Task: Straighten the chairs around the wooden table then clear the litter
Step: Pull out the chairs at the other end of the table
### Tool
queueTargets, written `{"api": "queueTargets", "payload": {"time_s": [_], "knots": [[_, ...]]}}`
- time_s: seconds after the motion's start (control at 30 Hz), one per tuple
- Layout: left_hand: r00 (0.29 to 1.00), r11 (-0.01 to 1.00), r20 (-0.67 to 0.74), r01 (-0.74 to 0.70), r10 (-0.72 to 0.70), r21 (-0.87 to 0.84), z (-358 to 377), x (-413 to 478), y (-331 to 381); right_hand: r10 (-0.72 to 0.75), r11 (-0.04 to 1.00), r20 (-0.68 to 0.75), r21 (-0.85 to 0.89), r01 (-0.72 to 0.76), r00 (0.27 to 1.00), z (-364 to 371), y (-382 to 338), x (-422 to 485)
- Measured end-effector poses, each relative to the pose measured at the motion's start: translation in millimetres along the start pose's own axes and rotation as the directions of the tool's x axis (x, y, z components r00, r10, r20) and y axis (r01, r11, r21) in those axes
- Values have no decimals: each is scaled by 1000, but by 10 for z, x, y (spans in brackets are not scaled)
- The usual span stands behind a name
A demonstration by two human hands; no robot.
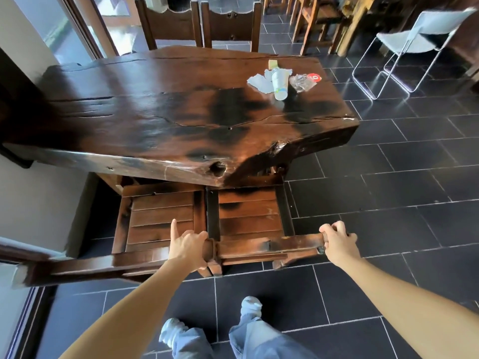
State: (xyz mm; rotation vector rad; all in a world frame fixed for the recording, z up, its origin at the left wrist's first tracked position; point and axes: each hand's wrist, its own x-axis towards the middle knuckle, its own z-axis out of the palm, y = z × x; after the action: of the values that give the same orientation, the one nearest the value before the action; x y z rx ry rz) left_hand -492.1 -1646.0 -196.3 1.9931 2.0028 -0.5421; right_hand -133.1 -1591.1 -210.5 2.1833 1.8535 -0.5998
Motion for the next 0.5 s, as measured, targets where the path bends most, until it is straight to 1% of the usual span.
{"api": "queueTargets", "payload": {"time_s": [0.07,0.2,0.23,0.4,0.5], "knots": [[1000,1000,29,7,-7,-13,12,-24,-5,11,1000,10,4,-11,1000,-14,-14,-24],[997,991,79,29,-18,-129,-7,-63,9,55,999,17,-6,-54,998,-10,-37,-53],[996,990,86,20,-8,-136,-28,-70,13,66,998,20,-12,-66,998,-2,-43,-54],[998,998,65,-24,27,-51,-52,-64,10,95,994,41,-57,-92,995,21,-95,-4],[998,999,50,-37,38,-10,-26,-46,-3,64,991,68,-120,-56,996,-3,-87,6]]}}
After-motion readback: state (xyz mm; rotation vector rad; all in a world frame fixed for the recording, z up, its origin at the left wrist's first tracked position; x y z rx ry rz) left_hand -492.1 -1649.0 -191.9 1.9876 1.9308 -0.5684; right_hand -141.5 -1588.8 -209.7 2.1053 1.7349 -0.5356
